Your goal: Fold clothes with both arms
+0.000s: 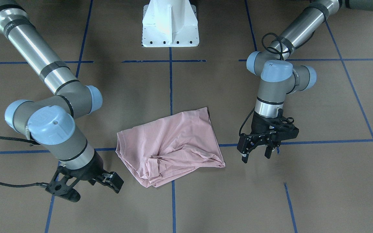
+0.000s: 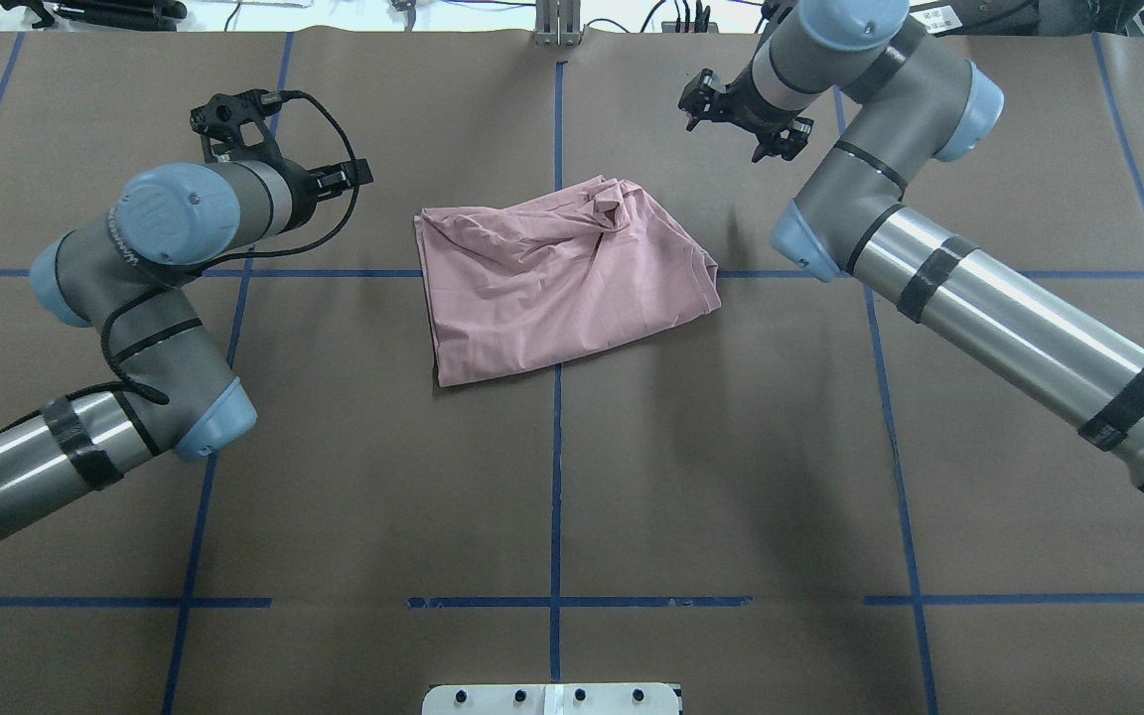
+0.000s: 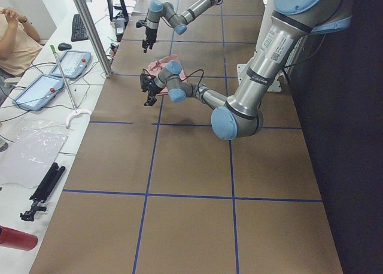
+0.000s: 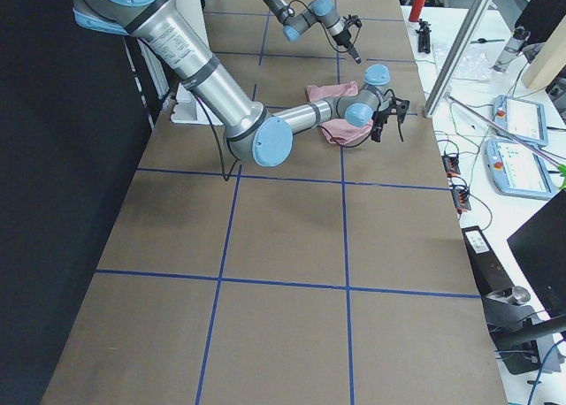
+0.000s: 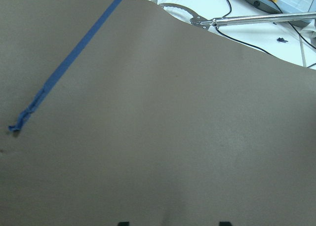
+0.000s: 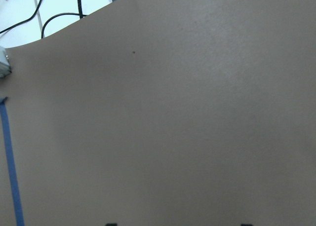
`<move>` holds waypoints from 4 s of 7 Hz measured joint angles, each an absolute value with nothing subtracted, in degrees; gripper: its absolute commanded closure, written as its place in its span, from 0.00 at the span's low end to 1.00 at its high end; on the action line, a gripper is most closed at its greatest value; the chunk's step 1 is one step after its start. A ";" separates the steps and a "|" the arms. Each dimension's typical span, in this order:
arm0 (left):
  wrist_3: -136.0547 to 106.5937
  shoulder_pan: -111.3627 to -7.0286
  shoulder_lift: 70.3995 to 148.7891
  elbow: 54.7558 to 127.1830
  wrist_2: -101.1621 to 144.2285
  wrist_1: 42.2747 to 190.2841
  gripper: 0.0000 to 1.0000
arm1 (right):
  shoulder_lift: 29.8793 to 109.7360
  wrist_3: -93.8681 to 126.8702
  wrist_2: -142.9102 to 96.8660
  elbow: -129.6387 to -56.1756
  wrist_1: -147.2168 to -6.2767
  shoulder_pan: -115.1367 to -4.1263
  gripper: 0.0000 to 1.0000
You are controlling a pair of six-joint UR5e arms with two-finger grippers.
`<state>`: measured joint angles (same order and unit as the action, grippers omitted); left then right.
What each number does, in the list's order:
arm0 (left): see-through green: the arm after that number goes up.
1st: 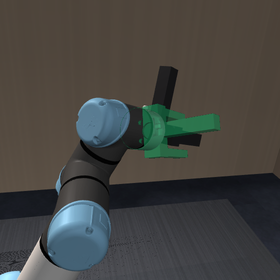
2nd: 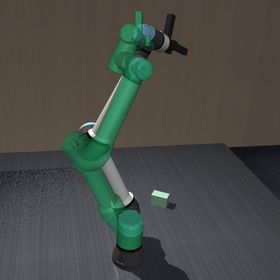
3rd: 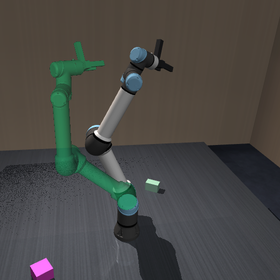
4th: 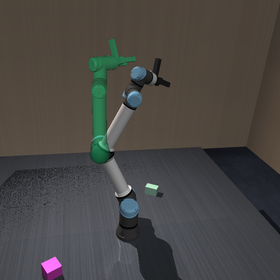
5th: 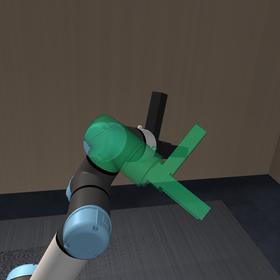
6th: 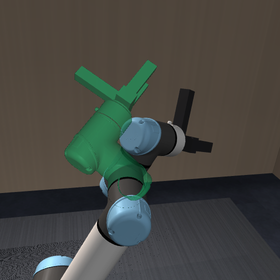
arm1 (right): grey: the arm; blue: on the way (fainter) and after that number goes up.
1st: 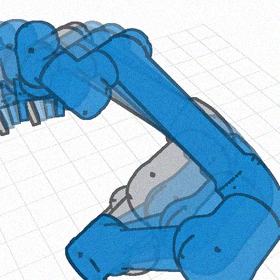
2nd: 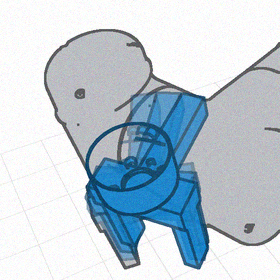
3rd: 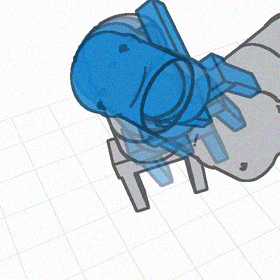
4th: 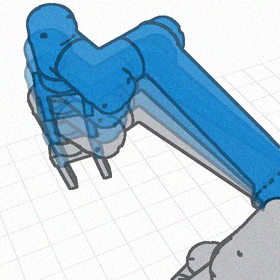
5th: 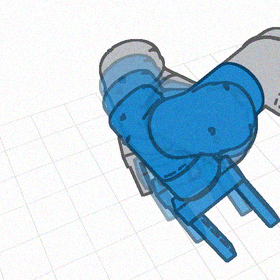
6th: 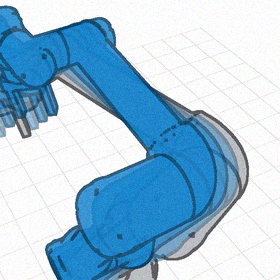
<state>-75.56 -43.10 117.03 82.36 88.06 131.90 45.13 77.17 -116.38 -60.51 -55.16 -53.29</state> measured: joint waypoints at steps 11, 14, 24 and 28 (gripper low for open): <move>10.97 -96.89 90.15 92.50 134.43 108.35 0.00 | 80.99 -12.08 -132.45 -92.10 -100.98 -91.92 0.00; 4.19 -94.59 86.07 94.73 135.49 104.24 0.00 | 89.01 -18.19 -133.94 -99.93 -112.20 -92.84 0.00; -5.03 -84.37 77.11 110.29 132.20 101.72 0.00 | 91.95 -18.43 -135.12 -100.38 -104.92 -87.08 0.00; -4.77 -82.65 76.53 111.20 132.05 99.10 0.00 | 89.34 -18.36 -133.62 -98.25 -104.45 -84.39 0.00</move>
<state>-4.77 -82.65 76.53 111.20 132.05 99.10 89.34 -18.36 -133.62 -98.25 -104.45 -84.39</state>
